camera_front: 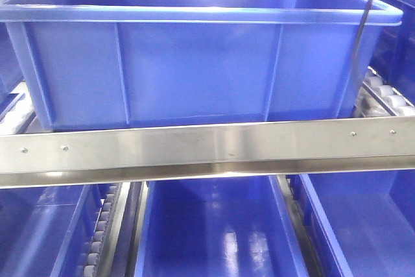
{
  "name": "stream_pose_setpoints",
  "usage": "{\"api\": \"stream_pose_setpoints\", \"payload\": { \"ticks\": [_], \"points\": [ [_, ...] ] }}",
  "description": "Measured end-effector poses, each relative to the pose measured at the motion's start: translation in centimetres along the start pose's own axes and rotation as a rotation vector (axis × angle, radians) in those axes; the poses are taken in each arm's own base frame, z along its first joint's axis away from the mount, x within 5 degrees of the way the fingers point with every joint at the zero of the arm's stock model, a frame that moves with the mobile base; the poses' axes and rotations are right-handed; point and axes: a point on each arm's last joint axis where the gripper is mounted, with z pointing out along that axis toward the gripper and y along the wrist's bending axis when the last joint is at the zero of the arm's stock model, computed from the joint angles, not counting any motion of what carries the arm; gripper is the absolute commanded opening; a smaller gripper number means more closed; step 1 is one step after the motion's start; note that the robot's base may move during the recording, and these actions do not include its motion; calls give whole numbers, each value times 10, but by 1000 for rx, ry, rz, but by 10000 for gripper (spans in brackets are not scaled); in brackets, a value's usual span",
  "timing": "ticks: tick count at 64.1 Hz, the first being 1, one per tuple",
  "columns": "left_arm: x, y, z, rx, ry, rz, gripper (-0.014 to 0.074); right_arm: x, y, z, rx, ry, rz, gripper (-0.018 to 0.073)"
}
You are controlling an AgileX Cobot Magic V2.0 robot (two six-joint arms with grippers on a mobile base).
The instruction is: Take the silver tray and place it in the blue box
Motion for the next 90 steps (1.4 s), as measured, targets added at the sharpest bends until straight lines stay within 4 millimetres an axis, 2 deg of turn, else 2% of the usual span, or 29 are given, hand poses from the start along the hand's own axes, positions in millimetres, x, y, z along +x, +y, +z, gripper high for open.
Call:
{"api": "stream_pose_setpoints", "payload": {
  "ticks": [11, 18, 26, 34, 41, 48, 52, 57, 65, 73, 82, 90],
  "points": [
    [16, 7, 45, -6, 62, -38, -104, 8, -2, 40, 3, 21, 3, 57],
    [27, 7, 67, -4, 96, -48, -104, 12, -5, 56, 9, 36, 5, 58],
    [36, 4, 81, 0, 116, -48, -104, 17, -8, 68, 18, 57, 6, 59],
    [37, 3, 84, 6, 115, -48, -78, 19, -9, 72, 21, 64, 5, 97],
    [37, 3, 84, 8, 112, -48, 53, 18, -9, 72, 21, 62, 3, 254],
    [36, 3, 84, 14, 102, -47, 263, 18, -9, 72, 22, 62, -4, 470],
    [36, 2, 84, 18, 97, -47, 360, 18, -9, 72, 21, 62, -6, 541],
    [35, 2, 84, 21, 94, -49, 427, 19, -9, 72, 22, 64, -8, 586],
    [35, 2, 84, 21, 94, -49, 430, 18, -9, 69, 24, 67, -7, 580],
    [27, 4, 70, 27, 81, -69, 430, 10, -10, 49, 20, 37, -2, 543],
    [2, 8, 23, 52, 2, -74, 395, -5, -13, 5, 7, -37, 9, 344],
    [-16, 15, -23, 58, -51, -38, 271, -14, -16, -39, 1, -86, 20, 158]
  ]
}}
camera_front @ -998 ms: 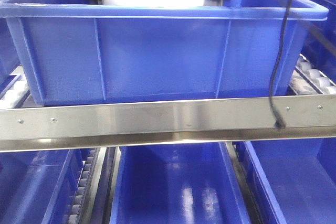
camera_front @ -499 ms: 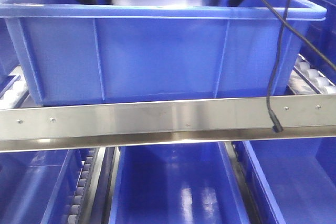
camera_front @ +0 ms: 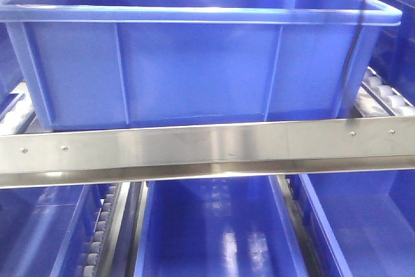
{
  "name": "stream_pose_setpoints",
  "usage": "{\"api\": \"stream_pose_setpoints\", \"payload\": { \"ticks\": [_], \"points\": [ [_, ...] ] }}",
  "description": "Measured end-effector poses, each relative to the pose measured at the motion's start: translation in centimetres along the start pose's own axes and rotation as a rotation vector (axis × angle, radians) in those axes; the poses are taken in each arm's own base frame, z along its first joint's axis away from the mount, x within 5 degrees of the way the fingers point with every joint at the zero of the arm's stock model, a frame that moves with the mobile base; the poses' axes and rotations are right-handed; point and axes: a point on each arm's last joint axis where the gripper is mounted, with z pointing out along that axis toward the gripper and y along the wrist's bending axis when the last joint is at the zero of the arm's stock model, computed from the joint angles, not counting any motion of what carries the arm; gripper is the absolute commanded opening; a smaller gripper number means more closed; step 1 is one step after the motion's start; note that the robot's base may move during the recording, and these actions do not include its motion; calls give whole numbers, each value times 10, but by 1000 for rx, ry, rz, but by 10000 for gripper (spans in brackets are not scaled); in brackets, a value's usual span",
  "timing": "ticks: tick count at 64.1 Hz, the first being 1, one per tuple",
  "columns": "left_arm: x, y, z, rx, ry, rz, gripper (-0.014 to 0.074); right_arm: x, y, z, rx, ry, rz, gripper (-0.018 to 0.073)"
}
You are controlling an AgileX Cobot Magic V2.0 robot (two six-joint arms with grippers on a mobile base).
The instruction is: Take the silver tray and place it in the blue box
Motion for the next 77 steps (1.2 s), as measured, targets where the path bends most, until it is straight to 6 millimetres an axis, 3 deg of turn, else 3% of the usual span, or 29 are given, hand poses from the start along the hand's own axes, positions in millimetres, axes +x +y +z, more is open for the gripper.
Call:
{"api": "stream_pose_setpoints", "payload": {
  "ticks": [6, 17, 32, 48, 61, 69, 77],
  "points": [
    [-10, 6, -33, -4, -22, 24, 146, -6, -3, -30, -5, -33, 9, 43],
    [-2, 21, -74, -8, -29, 65, -114, 5, -10, -64, -7, -46, 7, 53],
    [49, 44, -113, -5, 18, 92, -94, 51, -21, -86, -16, -39, -26, 53],
    [125, 65, -138, 66, -18, 123, -94, 130, -36, -104, -47, -70, -81, 53],
    [175, 78, -159, 150, -131, 128, -94, 200, -50, -120, -81, -138, -93, 53],
    [192, 87, -180, 182, -221, 116, -94, 234, -58, -135, -105, -220, -91, 53],
    [198, 96, -207, 202, -333, 96, -94, 253, -64, -154, -126, -330, -84, 53]
  ]
}}
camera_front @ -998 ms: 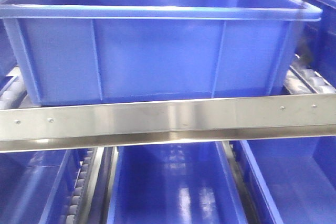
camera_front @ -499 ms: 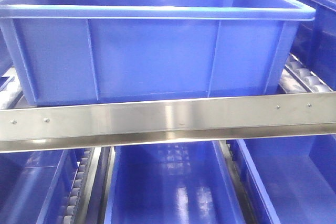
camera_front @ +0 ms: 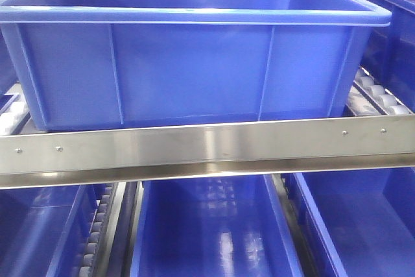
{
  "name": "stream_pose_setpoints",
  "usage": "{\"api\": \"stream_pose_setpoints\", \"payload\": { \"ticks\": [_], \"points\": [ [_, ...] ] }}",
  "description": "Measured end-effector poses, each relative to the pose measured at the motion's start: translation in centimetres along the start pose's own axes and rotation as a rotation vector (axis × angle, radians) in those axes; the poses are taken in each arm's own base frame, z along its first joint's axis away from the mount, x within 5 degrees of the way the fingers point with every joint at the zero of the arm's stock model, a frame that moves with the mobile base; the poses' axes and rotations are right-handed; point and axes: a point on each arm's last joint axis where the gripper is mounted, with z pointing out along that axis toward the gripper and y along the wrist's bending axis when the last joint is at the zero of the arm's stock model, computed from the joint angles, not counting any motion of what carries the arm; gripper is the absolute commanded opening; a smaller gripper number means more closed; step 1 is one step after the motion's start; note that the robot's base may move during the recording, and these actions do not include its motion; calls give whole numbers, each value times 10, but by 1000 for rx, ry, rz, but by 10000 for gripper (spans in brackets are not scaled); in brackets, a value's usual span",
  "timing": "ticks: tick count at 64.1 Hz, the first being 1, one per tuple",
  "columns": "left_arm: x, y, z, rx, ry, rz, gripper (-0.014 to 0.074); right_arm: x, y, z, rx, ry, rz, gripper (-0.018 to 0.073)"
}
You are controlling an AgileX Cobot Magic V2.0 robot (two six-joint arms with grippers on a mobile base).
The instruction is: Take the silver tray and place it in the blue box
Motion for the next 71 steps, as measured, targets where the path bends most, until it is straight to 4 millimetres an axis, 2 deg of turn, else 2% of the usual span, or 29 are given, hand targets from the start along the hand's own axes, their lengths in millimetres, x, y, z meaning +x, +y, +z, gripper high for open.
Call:
{"api": "stream_pose_setpoints", "payload": {
  "ticks": [11, 20, 59, 65, 71],
  "points": [
    [-8, 2, -30, 18, -144, -13, -94, -5, -1, -32, -17, -169, 7, 53],
    [-11, 3, -41, 25, -197, -17, -94, -8, -1, -46, -26, -251, 10, 53],
    [-10, 3, -41, 35, -194, -42, -95, -8, -1, -46, -26, -252, 10, 53],
    [-8, 0, -40, 70, -175, -109, -95, -8, -1, -46, -26, -252, 10, 53],
    [-2, 1, -41, 59, -167, -63, -94, -8, -1, -46, -26, -252, 10, 53]
  ]
}}
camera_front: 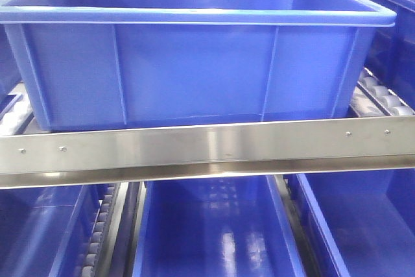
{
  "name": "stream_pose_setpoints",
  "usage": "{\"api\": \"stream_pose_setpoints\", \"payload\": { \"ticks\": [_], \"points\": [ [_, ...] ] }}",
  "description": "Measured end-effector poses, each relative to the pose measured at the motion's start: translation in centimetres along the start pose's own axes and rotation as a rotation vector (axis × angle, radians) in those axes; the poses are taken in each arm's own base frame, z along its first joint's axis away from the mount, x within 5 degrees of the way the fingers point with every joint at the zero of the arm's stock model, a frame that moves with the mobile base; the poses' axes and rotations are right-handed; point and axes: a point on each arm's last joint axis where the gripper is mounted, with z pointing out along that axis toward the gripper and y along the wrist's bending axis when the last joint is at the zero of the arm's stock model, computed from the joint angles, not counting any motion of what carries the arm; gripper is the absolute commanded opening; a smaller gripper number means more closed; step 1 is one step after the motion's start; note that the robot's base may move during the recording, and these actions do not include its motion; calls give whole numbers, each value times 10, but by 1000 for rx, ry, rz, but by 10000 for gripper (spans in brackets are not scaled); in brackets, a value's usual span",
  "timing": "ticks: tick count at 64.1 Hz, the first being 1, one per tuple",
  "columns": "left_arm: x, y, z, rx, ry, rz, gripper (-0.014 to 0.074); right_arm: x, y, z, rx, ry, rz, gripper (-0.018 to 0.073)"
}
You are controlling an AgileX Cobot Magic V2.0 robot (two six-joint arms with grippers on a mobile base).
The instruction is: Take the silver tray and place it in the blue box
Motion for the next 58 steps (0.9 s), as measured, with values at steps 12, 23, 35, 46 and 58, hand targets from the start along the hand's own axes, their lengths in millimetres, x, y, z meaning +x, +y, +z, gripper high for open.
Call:
{"api": "stream_pose_setpoints", "payload": {
  "ticks": [12, 23, 35, 46, 58],
  "points": [
    [19, 8, -15, -112, -36, 50, -94, 0, 0, 0, 0, 0, 0, 53],
    [60, 18, -28, -279, -69, 2, -94, 0, 0, 0, 0, 0, 0, 53],
    [110, 34, -20, -395, -79, -18, -94, 0, 0, 0, 0, 2, 0, 53],
    [135, 41, -15, -411, -102, -26, -94, 0, 0, 0, 0, 2, 0, 53],
    [134, 40, -15, -410, -118, -22, -95, 0, 0, 0, 0, 2, 0, 53]
  ]
}}
